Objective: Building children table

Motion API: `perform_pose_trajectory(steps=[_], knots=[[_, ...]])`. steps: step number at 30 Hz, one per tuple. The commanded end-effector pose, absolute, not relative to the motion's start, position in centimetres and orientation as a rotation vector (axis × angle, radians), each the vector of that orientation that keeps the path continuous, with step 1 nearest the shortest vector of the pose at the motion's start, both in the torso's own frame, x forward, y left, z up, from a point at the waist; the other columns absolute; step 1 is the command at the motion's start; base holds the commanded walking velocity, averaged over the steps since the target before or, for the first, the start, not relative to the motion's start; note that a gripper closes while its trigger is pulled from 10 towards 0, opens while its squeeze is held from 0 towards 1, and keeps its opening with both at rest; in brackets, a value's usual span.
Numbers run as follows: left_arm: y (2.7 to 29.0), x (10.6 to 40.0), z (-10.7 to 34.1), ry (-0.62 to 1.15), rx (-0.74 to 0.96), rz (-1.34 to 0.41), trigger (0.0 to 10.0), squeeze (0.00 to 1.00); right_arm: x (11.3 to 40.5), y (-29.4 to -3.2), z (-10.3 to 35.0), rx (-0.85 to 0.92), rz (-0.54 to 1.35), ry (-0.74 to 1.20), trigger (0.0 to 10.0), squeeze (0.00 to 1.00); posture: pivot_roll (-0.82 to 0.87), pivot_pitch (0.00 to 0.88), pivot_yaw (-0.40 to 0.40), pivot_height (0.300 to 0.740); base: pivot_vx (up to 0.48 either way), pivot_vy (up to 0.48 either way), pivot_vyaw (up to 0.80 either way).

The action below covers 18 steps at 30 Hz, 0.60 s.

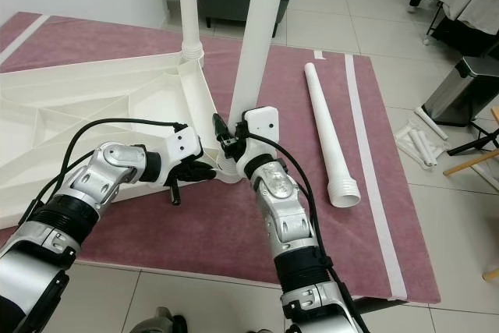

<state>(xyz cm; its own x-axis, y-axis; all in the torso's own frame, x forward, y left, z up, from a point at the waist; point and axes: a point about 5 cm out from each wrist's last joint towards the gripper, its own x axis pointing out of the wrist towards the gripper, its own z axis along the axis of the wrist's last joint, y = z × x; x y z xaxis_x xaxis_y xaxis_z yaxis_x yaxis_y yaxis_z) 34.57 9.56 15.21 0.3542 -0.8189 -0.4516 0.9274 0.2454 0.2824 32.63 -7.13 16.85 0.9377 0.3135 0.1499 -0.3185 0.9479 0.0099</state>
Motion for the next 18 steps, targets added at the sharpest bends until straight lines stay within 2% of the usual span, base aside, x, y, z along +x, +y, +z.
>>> perform_pose_trajectory(steps=[1, 5, 11, 18], knots=[[10.3, 34.6, 14.9, 0.244, 0.52, -1.187, 0.0, 0.0, 31.5, -10.2, 9.6, -0.081, 0.068, 0.217, 0.0, 0.0, 0.13, 0.085, -0.015, 0.74, 0.0, 0.0, 0.0], [10.2, 34.6, 14.9, 0.243, 0.517, -1.192, 0.0, 0.0, 30.9, -10.3, 9.0, -0.138, -0.072, 0.253, 0.0, 0.0, 0.13, 0.085, -0.013, 0.74, 0.0, 0.0, 0.0], [10.2, 34.6, 14.9, 0.243, 0.514, -1.188, 0.0, 0.0, 30.2, -9.9, 8.5, -0.14, -0.158, 0.268, 0.0, 0.0, 0.13, 0.084, -0.013, 0.74, 0.0, 0.0, 0.0], [10.3, 34.6, 14.8, 0.246, 0.514, -1.18, 0.0, 0.0, 29.8, -10.1, 8.6, -0.041, -0.284, 0.278, 0.0, 0.0, 0.14, 0.085, -0.016, 0.74, 0.0, 0.0, 0.0]])
